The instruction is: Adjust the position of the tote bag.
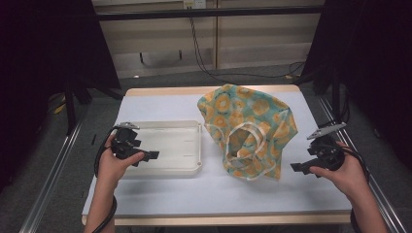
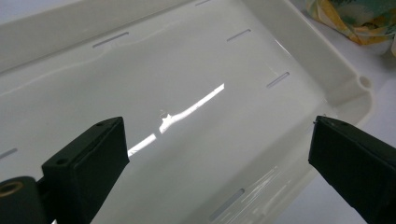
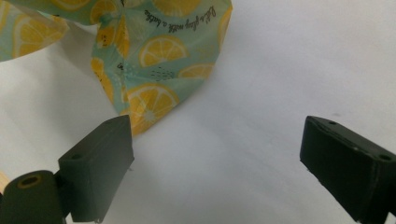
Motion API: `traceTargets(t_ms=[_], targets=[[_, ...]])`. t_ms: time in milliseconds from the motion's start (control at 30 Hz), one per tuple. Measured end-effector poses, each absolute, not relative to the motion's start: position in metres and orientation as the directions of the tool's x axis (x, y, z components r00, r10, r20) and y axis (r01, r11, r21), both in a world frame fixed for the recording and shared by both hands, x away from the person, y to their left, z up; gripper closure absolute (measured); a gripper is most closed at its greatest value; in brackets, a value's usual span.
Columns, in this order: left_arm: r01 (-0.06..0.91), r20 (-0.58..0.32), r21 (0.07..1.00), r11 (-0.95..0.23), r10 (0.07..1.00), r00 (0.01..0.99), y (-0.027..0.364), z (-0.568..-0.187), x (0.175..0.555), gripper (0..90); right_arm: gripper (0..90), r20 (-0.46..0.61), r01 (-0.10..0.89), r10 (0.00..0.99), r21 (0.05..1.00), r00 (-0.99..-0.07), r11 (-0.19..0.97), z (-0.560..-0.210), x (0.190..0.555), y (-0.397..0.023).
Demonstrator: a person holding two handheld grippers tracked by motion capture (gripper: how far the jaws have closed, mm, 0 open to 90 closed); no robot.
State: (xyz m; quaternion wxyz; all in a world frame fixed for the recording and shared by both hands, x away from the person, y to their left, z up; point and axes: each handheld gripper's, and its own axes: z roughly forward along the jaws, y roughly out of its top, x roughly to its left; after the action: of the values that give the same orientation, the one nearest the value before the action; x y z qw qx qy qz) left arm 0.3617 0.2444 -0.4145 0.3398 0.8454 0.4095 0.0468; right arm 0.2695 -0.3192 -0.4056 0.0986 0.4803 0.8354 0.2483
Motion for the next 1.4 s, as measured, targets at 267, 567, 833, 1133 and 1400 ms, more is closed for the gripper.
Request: traceTargets(t_ms=[267, 567, 833, 1133, 1400], targets=[[0.664, -0.191, 0.616, -0.424, 0.737, 0.649, 0.244, -0.415, 0.36, 3.7, 9.9, 0.072, 0.757, 0.845, 0.49, -0.53, 0.433, -0.401, 0.274, -0.317], [0.66, -0.196, 0.612, -0.437, 0.724, 0.661, 0.243, -0.416, 0.36, 3.7, 11.8, 0.094, 0.771, 0.822, 0.419, -0.562, 0.479, -0.397, 0.279, -0.312], [0.669, -0.211, 0.606, -0.431, 0.724, 0.657, 0.244, -0.418, 0.361, 3.7, 11.8, 0.078, 0.764, 0.805, 0.379, -0.588, 0.522, -0.382, 0.287, -0.311], [0.67, -0.219, 0.598, -0.44, 0.714, 0.665, 0.243, -0.419, 0.361, 3.6, 11.4, 0.084, 0.765, 0.791, 0.331, -0.607, 0.552, -0.363, 0.294, -0.311], [0.668, -0.218, 0.597, -0.444, 0.711, 0.668, 0.241, -0.42, 0.361, 3.7, 11.3, 0.085, 0.774, 0.786, 0.268, -0.612, 0.574, -0.346, 0.301, -0.315]])
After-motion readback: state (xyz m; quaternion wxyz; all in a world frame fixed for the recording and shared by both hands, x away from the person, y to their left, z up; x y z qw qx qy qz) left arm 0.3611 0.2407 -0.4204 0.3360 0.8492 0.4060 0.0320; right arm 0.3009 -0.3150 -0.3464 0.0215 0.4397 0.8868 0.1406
